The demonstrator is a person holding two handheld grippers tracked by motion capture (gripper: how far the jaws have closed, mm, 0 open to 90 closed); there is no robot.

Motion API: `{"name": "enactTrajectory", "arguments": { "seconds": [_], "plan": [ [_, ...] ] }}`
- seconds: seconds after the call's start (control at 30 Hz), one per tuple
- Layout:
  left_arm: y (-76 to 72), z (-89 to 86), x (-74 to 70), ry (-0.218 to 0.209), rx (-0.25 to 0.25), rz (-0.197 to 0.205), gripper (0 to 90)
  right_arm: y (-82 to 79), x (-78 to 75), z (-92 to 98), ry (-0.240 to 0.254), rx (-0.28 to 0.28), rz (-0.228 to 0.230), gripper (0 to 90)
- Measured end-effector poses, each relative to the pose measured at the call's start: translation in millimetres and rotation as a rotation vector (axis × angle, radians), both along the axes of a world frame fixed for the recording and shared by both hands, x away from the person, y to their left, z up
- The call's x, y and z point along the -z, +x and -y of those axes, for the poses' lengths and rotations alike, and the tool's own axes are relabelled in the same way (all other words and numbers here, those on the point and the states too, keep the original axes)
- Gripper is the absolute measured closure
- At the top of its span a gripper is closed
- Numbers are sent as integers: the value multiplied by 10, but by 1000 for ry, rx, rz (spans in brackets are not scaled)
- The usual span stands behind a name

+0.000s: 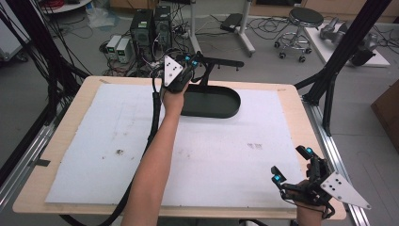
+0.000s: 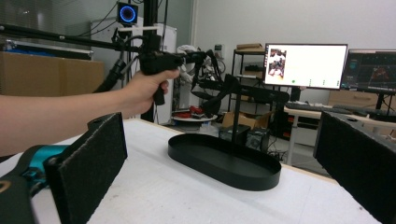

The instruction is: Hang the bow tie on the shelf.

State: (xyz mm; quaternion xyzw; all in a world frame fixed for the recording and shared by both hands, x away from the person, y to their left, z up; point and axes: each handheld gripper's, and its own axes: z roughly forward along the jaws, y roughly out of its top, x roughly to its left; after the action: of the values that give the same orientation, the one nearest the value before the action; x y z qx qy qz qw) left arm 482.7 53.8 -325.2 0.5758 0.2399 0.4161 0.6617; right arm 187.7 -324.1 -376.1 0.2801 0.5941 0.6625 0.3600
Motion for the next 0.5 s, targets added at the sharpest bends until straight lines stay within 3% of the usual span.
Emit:
{"name": "enactTrajectory", "arguments": {
  "seconds": [0.2, 0.3, 0.4, 0.5],
  "plan": [
    [131, -13, 95, -50, -41, -48, 887, -10, -12, -14, -16, 5, 8, 16],
    [182, -27, 155, -52, -68, -61, 887, -3, -8, -24, -21, 4, 5, 16],
    [204, -28, 190, -59, -64, -73, 887, 7, 4, -33, -33, 3, -5, 16],
    [202, -7, 206, -25, -74, -71, 885, 26, 19, -35, -36, 4, -11, 16]
  ]
}}
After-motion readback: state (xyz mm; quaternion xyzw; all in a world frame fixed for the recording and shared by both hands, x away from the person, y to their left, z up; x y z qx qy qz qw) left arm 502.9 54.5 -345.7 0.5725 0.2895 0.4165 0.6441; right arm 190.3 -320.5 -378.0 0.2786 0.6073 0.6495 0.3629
